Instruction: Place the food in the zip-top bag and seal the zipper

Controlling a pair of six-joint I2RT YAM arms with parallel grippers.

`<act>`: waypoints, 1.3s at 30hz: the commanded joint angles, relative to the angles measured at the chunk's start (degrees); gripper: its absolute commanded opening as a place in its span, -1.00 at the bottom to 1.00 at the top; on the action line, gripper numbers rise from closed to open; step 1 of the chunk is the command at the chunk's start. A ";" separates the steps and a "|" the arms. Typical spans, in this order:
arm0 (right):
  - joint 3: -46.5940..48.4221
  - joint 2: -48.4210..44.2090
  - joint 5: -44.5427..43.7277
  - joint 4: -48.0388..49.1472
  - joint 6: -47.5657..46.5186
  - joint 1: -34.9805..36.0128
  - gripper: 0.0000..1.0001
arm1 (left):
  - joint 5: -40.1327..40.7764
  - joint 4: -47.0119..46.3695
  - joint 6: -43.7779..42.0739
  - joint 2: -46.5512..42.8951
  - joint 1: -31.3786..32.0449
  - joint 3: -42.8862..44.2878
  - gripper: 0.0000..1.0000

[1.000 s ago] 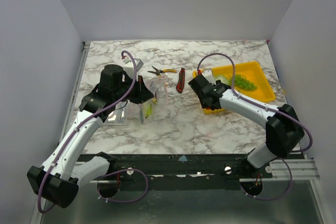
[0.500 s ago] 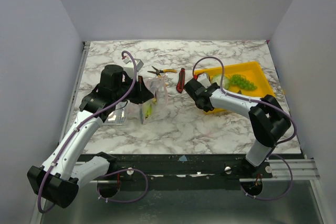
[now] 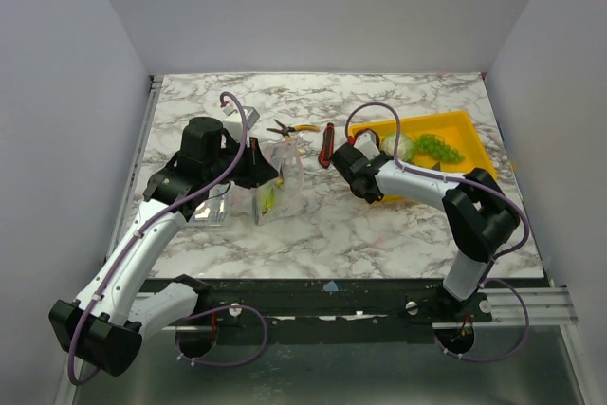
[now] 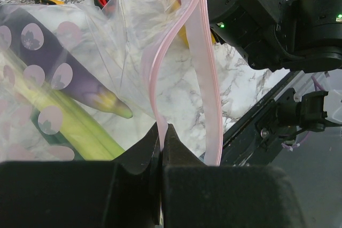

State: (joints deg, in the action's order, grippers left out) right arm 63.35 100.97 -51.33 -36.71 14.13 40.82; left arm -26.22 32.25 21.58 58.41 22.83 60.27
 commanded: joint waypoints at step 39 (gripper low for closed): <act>3.50 -7.65 2.15 4.11 -8.74 -1.31 -0.99 | -2.09 -1.60 -0.49 0.67 -0.51 -0.33 -1.00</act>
State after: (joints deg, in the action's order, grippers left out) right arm 64.55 98.61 -51.13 -27.62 2.44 39.59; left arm -27.03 32.21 21.61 58.83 22.81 60.18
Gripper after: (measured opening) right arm 0.047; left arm 0.008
